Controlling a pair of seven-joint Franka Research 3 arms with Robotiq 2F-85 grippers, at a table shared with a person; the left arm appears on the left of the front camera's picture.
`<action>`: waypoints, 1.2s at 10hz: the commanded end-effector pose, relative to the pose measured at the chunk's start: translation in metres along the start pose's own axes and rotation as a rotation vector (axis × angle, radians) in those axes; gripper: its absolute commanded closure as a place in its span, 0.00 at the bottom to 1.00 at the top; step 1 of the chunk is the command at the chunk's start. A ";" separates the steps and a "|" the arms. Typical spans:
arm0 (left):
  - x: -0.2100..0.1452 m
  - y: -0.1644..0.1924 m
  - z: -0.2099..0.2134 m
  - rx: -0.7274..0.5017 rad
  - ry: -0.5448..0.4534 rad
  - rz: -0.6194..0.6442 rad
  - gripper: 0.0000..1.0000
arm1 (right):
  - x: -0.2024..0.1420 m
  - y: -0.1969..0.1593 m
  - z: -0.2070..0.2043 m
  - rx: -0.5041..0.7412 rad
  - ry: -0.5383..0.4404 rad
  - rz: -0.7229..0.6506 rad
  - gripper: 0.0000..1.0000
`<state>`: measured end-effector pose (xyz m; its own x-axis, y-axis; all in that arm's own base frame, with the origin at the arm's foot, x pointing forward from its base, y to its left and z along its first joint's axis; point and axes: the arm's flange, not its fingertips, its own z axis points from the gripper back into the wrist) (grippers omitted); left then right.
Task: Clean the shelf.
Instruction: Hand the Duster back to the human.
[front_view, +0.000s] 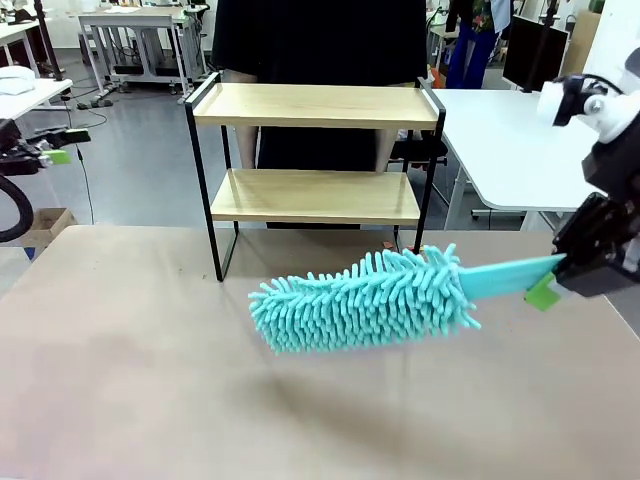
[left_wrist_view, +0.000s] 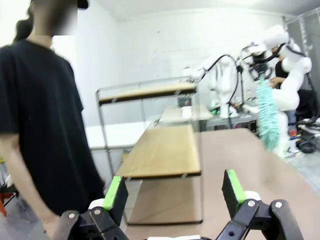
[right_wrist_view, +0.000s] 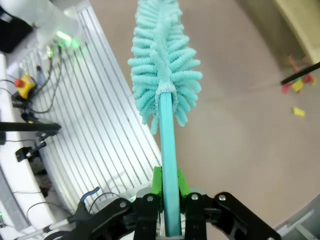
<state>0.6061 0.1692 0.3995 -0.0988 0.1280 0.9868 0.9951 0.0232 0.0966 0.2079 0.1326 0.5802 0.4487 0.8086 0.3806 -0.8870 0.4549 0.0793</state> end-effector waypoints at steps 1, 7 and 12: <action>0.009 -0.055 -0.017 -0.019 -0.015 0.017 0.00 | 0.003 -0.027 -0.004 0.058 -0.089 0.069 0.87; 0.000 -0.181 -0.071 0.136 0.055 0.174 0.00 | -0.002 -0.050 -0.021 0.144 -0.390 0.269 0.87; 0.011 -0.221 -0.116 0.171 0.078 0.194 0.00 | -0.013 -0.092 -0.044 0.110 -0.406 0.283 0.87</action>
<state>0.3902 0.0620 0.3968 0.0847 0.0527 0.9950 0.9840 0.1525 -0.0919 0.2884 0.0987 0.5559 0.1499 0.7071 0.6911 -0.9806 0.1955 0.0127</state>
